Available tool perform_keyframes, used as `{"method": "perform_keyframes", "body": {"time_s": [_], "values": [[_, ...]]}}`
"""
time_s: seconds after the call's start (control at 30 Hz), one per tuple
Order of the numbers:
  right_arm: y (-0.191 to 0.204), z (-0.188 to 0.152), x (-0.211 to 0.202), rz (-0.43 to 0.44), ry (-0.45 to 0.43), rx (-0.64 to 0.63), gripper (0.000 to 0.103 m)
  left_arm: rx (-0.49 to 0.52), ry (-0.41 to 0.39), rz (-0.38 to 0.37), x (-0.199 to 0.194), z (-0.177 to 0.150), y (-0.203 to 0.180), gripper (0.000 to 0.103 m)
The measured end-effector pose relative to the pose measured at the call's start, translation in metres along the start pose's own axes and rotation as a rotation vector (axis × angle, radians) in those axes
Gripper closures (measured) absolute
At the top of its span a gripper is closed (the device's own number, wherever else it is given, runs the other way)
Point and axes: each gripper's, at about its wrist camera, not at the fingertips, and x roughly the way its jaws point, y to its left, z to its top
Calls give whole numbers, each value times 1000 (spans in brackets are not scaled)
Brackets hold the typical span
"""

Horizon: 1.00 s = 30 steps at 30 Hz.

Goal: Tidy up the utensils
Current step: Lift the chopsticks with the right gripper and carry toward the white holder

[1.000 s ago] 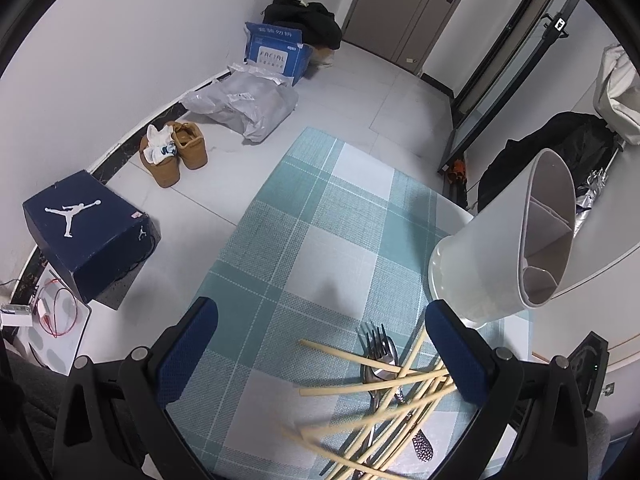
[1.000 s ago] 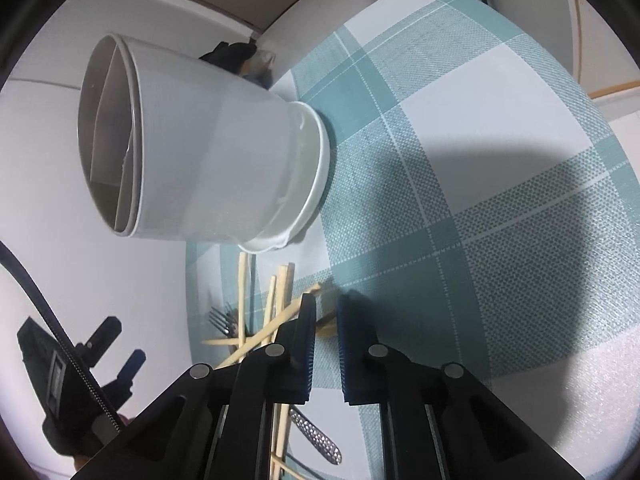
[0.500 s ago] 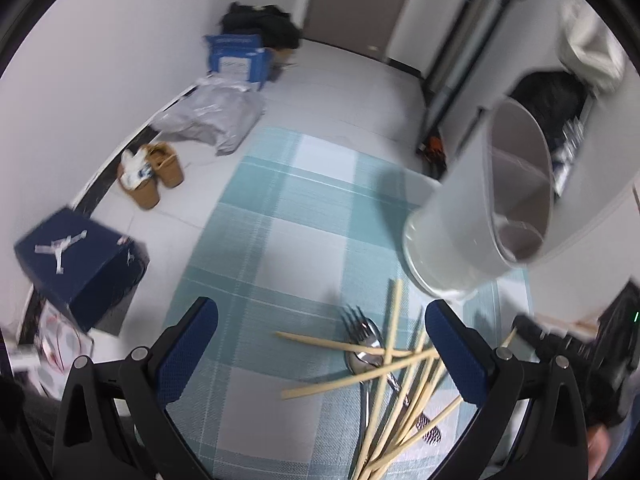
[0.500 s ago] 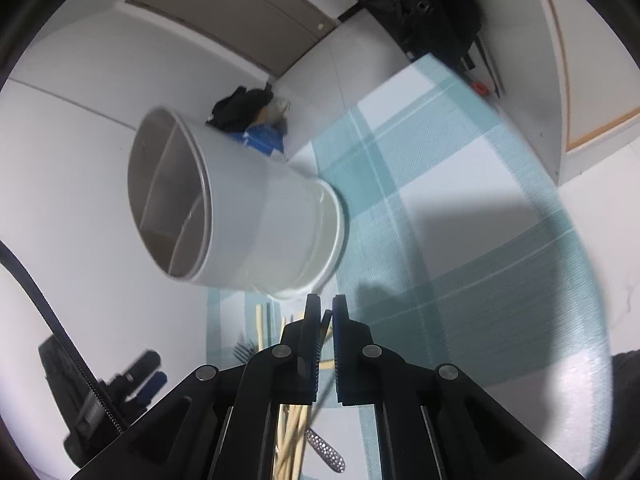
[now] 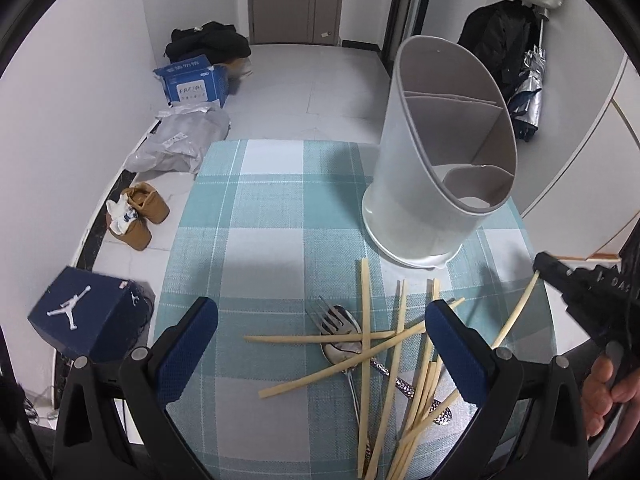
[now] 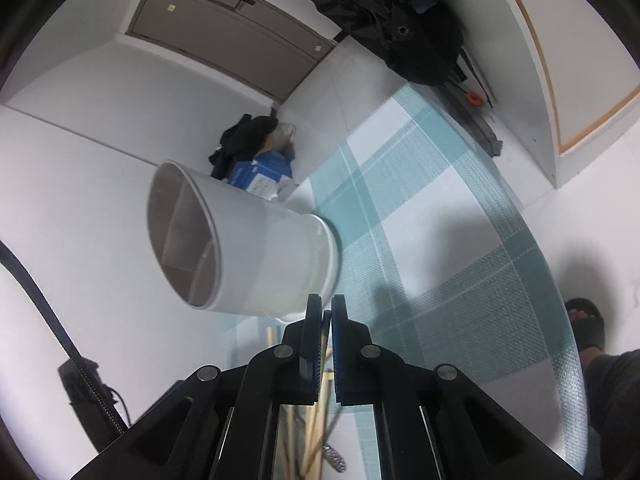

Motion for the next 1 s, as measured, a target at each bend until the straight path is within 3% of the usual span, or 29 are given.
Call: {"method": "perform_keyframes", "body": {"time_s": [0.27,0.5,0.7,0.87,1.0], "values": [[17,10,-28,53,-76,-69,99,56,15,-4,0,4,-12,1],[35,20,-65,28,-161,-180,100,256,39,-15,6,3,-48,3],[40,28,-99,-22,-242,-266,100,492,81,-35,26,-6,-92,24],[37,26,-117,-65,-286,-305,100,632,115,-20,47,-12,-117,51],[32,25,-124,-75,-312,-313,100,692,135,-37,57,-12,-126,53]]}}
